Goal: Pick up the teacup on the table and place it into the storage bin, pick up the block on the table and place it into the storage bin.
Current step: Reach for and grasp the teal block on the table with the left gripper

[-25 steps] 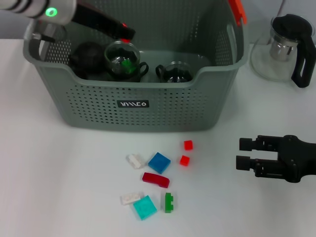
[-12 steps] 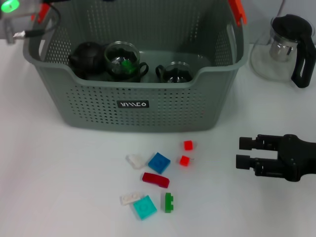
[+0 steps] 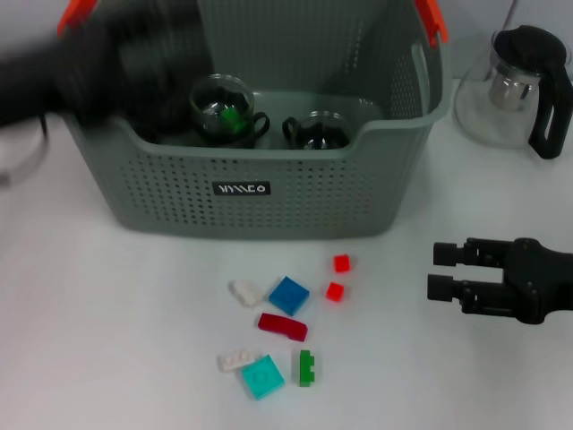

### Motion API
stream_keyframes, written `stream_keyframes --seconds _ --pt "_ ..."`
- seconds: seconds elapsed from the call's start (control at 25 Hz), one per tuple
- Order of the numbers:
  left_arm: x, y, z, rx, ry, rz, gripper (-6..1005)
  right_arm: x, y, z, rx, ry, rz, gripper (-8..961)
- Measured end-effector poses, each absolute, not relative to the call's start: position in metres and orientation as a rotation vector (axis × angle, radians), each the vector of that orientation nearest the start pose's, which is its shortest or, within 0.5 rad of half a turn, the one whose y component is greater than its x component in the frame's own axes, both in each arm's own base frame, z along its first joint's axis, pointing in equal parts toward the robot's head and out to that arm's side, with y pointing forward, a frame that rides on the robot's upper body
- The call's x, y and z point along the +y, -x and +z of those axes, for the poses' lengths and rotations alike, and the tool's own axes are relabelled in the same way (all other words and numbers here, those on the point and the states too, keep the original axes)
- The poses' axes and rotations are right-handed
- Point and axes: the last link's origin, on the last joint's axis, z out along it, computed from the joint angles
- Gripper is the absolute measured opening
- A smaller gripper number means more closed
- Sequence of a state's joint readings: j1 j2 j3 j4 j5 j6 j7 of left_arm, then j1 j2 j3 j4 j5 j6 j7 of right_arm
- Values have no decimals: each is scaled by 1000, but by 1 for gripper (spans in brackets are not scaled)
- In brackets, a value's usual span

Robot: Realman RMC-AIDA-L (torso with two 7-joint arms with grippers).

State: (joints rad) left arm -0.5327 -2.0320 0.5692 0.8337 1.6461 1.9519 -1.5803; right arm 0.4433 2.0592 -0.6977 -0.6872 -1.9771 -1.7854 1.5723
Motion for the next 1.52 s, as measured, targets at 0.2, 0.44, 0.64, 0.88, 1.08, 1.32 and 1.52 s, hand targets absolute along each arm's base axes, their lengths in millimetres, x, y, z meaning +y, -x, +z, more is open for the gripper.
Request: stream_keyframes --seconds 0.2,0.44,0.64,0.88,1.08,1.32,1.52 --pt "296 230 54 -365 2863 -992 722 287 -268 11 916 2819 874 700" --pt "268 262 4 -308 3013 -666 721 287 -267 11 914 2820 877 700" --pt "259 274 -22 -262 3008 -564 720 288 -267 12 913 2820 874 700" --pt "249 284 -49 -279 3056 -494 719 287 -268 12 915 2818 874 700" --pt "244 289 -58 -315 3109 -412 719 287 -268 12 927 2814 874 700" --pt "243 296 -55 -374 3103 -379 716 287 -269 13 930 2814 873 700" --pt "244 304 -51 -409 3079 -336 711 287 -269 13 930 2814 873 700"
